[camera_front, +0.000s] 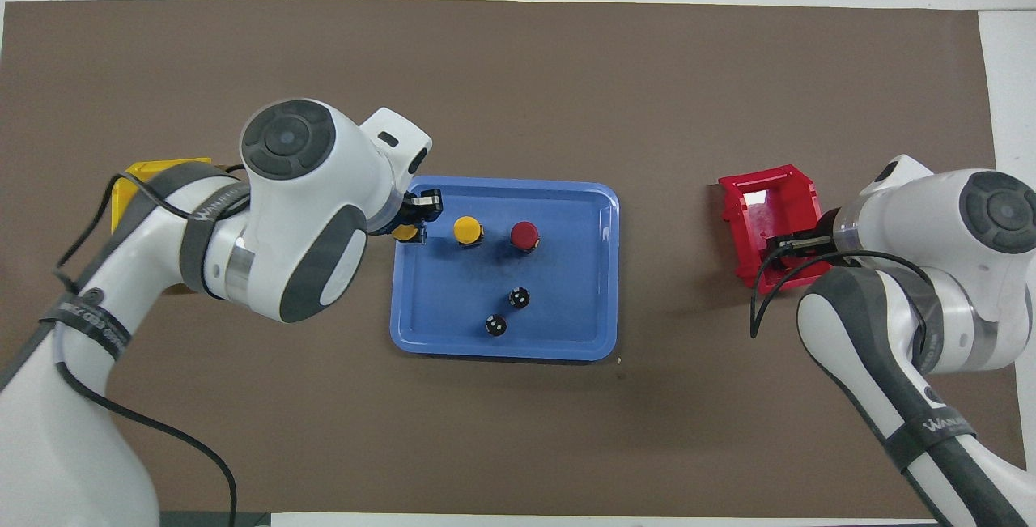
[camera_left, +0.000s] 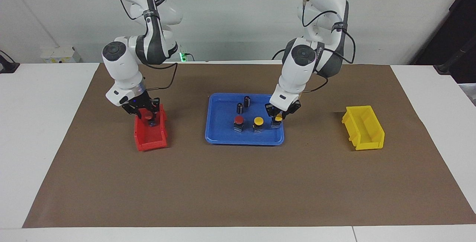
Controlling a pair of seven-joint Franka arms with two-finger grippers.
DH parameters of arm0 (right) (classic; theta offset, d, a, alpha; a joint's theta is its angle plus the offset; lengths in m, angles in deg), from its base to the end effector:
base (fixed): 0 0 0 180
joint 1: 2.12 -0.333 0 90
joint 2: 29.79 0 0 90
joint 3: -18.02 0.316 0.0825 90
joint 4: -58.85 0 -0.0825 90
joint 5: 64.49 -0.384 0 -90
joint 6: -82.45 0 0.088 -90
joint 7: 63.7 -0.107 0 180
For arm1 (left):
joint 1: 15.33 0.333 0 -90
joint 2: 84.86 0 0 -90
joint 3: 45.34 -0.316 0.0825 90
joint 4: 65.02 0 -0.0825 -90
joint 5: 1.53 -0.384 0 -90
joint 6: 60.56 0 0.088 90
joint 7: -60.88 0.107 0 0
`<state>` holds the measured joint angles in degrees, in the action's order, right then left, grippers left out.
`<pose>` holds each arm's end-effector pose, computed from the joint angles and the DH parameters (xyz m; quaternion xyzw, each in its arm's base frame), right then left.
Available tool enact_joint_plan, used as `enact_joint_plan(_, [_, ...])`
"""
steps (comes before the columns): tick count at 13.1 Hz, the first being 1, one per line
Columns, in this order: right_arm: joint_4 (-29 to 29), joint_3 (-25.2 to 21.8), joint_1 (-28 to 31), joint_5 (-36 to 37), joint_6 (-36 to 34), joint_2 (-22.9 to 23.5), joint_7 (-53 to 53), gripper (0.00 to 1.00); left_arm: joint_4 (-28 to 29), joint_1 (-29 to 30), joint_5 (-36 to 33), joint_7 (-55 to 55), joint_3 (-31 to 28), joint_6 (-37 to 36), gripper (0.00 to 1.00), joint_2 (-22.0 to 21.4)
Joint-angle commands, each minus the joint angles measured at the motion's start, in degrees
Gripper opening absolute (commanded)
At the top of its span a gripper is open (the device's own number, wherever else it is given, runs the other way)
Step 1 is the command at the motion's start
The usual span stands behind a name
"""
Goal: Sort red and yellow buttons by color
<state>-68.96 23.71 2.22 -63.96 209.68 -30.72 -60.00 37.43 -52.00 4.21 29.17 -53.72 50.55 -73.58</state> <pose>0.5225 0.0121 0.3793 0.9989 0.0468 0.0029 0.0046 0.5320 -0.2994 0.4382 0.9981 0.0478 -0.0347 0.0170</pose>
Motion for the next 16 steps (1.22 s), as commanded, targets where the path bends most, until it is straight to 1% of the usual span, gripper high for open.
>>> enact_joint_plan(1, [12.63, 0.99, -0.20, -0.44, -10.39, 4.17, -0.61, 0.67, -3.13, 9.47, 0.24, 9.59, -0.41, -9.67, 0.01, -3.62])
enact_joint_plan(2, [17.63, 1.43, -2.73, -0.70, -14.17, 5.74, -2.01, 0.67, -2.08, 13.60, -1.33, 15.92, -0.68, -9.94, 0.01, -4.76])
enact_joint_plan(3, [22.29, 1.52, -5.72, -0.62, -16.55, 7.67, -7.42, 0.67, -1.73, 17.04, -3.61, 19.29, -0.68, -9.95, 0.01, -5.03])
enact_joint_plan(4, [24.95, 1.52, -8.96, -0.53, -16.49, 9.26, -13.21, 0.67, -1.11, 19.68, -4.94, 20.97, -0.68, -9.68, 0.01, -5.12])
enact_joint_plan(5, [25.76, 1.52, -12.91, -0.35, -14.31, 10.23, -19.71, 0.67, -0.41, 23.28, -5.47, 24.65, -0.59, -9.07, 0.01, -5.39])
enact_joint_plan(7, [25.85, 1.52, -19.43, -0.62, -8.52, 11.20, -29.92, 0.66, 0.47, 28.12, -5.48, 32.39, -0.68, -8.02, 0.01, -5.48])
enact_joint_plan(8, [27.07, 1.52, -22.76, 0.08, -6.84, 13.12, -34.06, 0.67, 2.82, 29.54, -5.48, 33.64, -0.68, -5.32, 0.01, -6.43])
enact_joint_plan(9, [29.61, 1.34, -26.80, 0.70, -6.30, 16.80, -38.54, 0.67, 6.85, 30.16, -5.56, 34.26, -0.68, -1.29, 0.01, -7.75])
enact_joint_plan(10, [32.33, 1.34, -29.54, 3.49, -6.29, 20.14, -43.20, 0.67, 10.46, 30.52, -5.57, 35.39, -0.68, 2.58, 0.01, -8.81])
enact_joint_plan(11, [33.05, 1.52, -30.52, 6.99, -5.95, 22.00, -46.72, 0.67, 12.58, 31.74, -5.57, 36.97, -0.68, 5.06, 0.01, -8.99])
enact_joint_plan(12, [33.06, 1.60, -32.01, 8.16, -4.90, 23.32, -48.67, 0.67, 13.65, 32.10, -5.57, 37.94, -0.59, 6.30, 0.01, -8.73])
enact_joint_plan(13, [32.63, 1.52, -33.07, 8.17, -3.84, 23.69, -49.30, 0.67, 14.35, 32.36, -5.57, 38.13, -0.68, 7.27, 0.01, -8.29])
enact_joint_plan(15, [31.92, 1.61, -33.43, 8.35, -3.57, 24.22, -49.48, 0.67, 18.12, 32.36, -5.57, 37.96, -0.59, 10.78, 0.01, -8.64])
enact_joint_plan(16, [31.48, 1.61, -33.52, 8.44, -3.48, 24.22, -49.66, 0.67, 19.10, 32.28, -5.57, 37.69, -0.59, 11.84, 0.01, -8.64])
